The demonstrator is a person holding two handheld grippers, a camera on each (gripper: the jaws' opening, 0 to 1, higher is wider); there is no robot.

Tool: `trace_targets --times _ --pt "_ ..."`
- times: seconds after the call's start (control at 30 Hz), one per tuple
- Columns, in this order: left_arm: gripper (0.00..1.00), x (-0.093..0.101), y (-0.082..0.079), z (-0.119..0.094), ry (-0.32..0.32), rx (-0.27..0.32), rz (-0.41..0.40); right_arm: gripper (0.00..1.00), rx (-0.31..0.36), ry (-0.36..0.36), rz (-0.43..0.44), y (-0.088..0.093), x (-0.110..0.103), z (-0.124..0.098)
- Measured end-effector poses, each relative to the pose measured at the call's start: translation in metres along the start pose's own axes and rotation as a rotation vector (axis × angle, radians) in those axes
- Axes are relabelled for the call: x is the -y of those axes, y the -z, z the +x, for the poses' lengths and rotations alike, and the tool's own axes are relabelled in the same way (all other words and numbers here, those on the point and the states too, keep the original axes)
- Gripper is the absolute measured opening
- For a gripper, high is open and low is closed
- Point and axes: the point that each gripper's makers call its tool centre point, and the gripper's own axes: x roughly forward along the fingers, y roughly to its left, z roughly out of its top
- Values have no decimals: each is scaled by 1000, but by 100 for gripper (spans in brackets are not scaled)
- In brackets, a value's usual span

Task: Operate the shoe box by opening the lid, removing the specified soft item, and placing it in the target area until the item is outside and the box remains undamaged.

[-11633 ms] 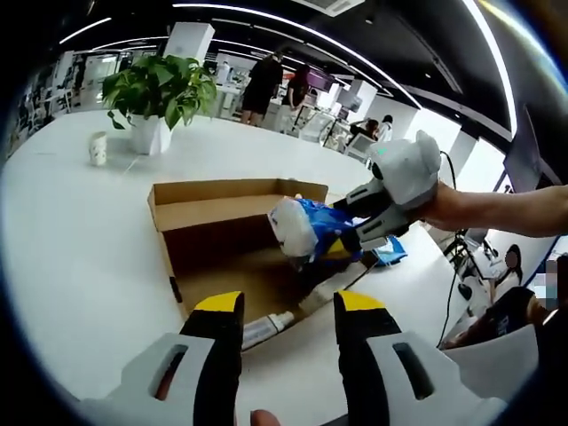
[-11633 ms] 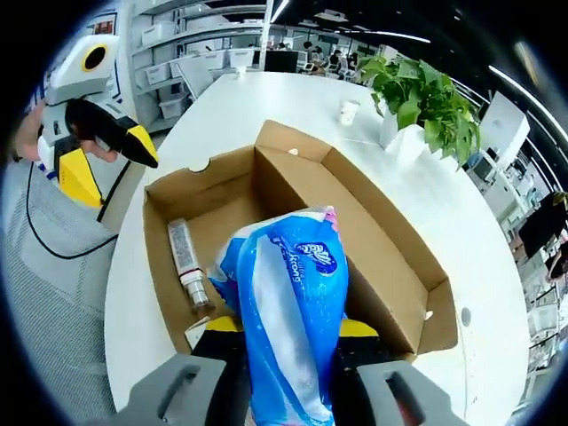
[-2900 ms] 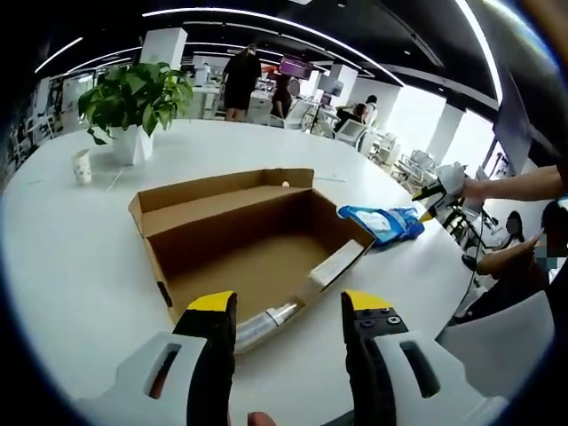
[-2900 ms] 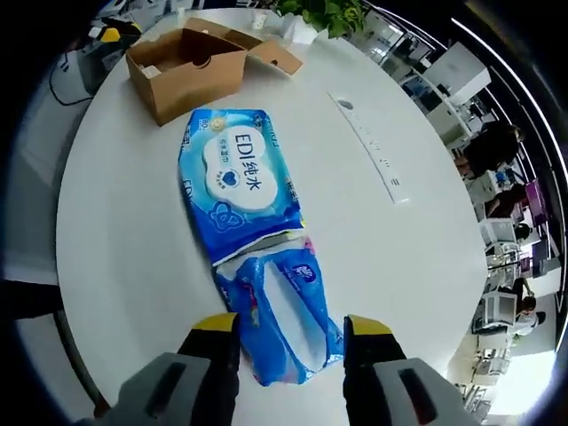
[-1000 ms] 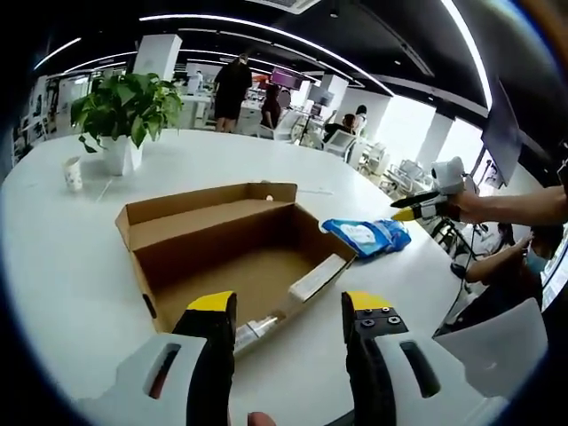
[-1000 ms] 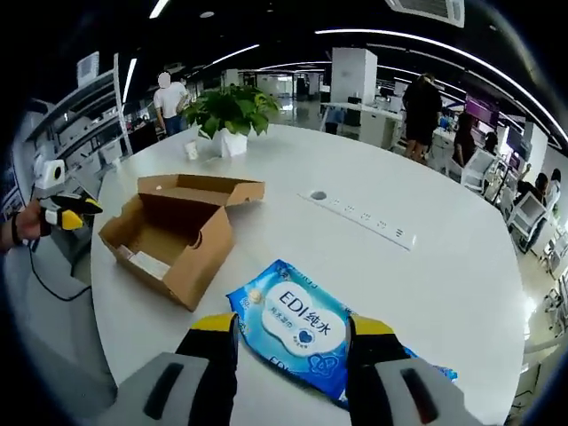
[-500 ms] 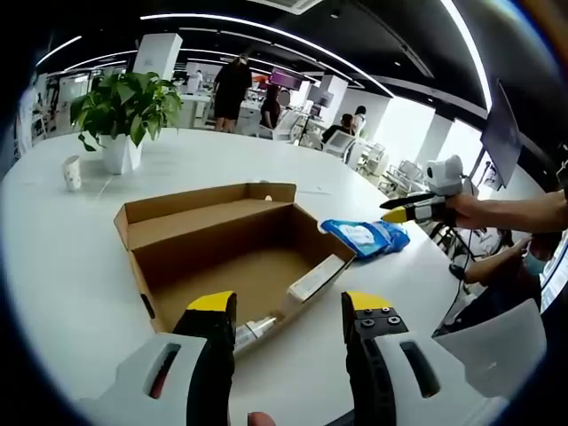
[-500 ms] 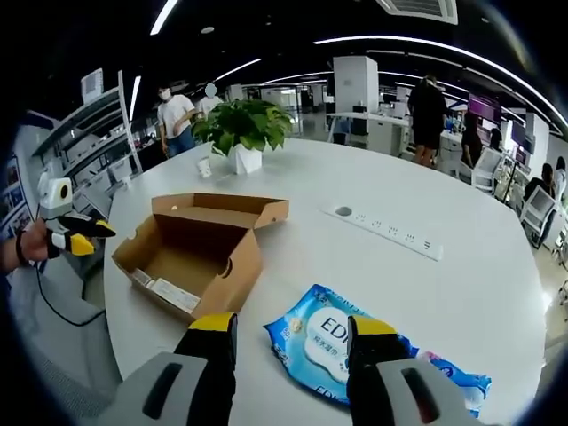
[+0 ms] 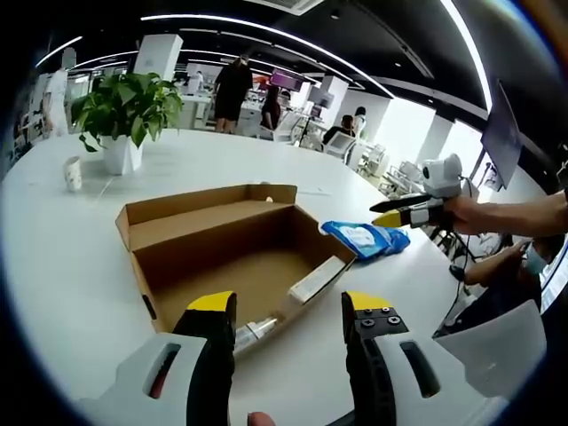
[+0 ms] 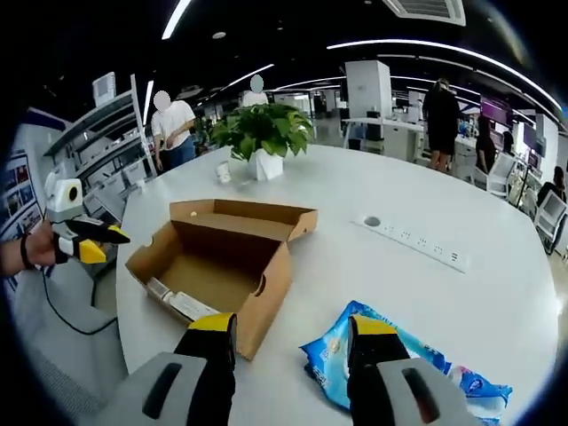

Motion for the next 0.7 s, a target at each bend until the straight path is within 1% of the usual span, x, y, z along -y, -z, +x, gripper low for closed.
trace_targets --times 0.3,0.7 --pt "49 0 0 0 -2 2 -1 48 -6 -45 -43 -10 -17 15" --pt "49 -2 -1 -2 -8 10 -11 48 -27 -101 -93 -17 -39 33"
